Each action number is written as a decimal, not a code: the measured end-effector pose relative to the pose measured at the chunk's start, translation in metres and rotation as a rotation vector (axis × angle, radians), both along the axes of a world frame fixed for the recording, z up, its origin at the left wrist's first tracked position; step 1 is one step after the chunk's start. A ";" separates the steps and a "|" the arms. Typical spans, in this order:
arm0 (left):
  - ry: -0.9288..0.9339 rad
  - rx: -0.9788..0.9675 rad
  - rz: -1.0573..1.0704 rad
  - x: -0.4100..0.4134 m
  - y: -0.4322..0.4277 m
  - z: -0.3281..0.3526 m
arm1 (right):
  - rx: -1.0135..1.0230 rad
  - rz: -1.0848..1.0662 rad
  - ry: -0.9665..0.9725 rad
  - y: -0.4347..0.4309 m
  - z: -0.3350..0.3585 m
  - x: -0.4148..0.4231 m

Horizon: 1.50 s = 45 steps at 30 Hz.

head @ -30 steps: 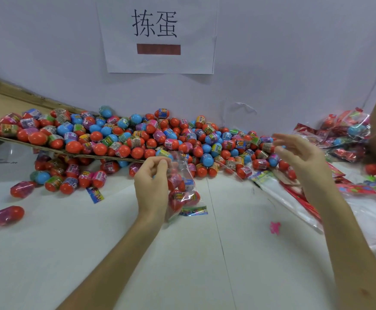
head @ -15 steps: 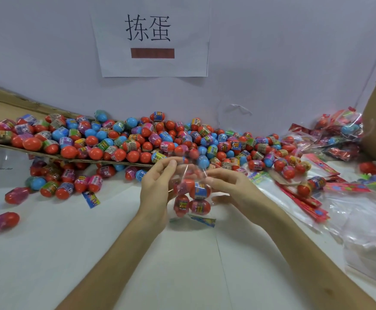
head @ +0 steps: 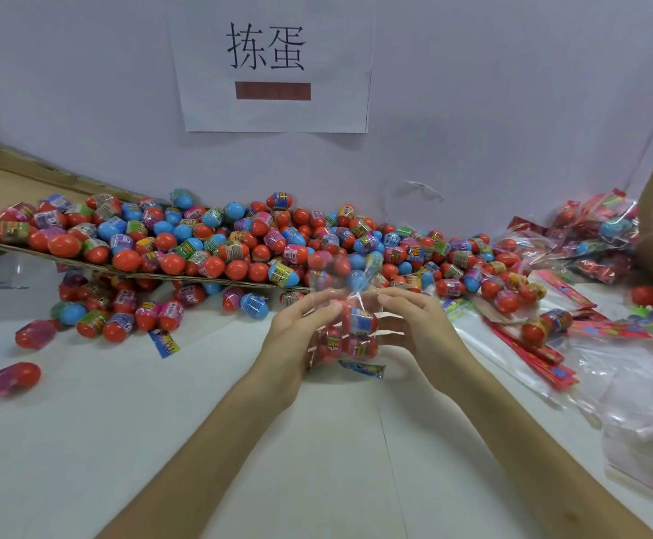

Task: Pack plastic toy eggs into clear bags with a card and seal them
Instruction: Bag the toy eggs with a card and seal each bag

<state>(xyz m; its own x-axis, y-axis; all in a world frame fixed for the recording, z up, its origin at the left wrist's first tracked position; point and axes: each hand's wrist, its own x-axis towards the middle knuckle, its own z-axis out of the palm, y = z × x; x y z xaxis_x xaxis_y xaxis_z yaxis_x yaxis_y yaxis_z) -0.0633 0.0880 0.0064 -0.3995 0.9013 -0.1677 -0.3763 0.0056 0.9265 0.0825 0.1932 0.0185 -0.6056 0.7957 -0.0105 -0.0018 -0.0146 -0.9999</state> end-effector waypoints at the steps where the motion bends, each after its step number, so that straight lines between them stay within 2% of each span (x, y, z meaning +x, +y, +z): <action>1: 0.010 0.007 0.002 0.000 0.000 -0.001 | 0.015 0.003 -0.005 -0.001 -0.001 0.000; 4: 0.024 0.007 0.005 0.001 0.000 0.000 | 0.077 -0.003 -0.025 -0.002 -0.004 -0.001; 13: -0.079 0.037 -0.041 -0.002 -0.002 0.004 | 0.064 -0.028 0.018 -0.003 -0.002 -0.002; 18: -0.091 0.060 -0.026 -0.006 -0.001 0.003 | 0.057 0.081 0.039 -0.005 -0.003 0.001; 29: -0.094 0.151 -0.187 -0.001 -0.005 0.008 | -0.139 0.111 0.168 -0.004 -0.001 0.001; 32: -0.116 0.123 -0.198 0.001 -0.004 0.007 | -0.154 0.091 0.177 -0.004 -0.002 0.000; 38: -0.220 0.193 -0.230 0.005 -0.004 0.009 | -0.225 0.133 0.221 -0.002 -0.002 0.001; 45: -0.209 0.202 -0.300 0.006 -0.008 0.010 | -0.285 0.173 0.271 -0.006 0.000 0.002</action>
<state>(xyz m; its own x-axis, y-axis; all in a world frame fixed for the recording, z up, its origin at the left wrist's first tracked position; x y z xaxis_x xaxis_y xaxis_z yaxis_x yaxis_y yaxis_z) -0.0575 0.0796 0.0168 -0.0899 0.9956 -0.0251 -0.5660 -0.0303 0.8238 0.0842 0.1869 0.0187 -0.7412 0.6702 -0.0379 -0.2367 -0.3138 -0.9195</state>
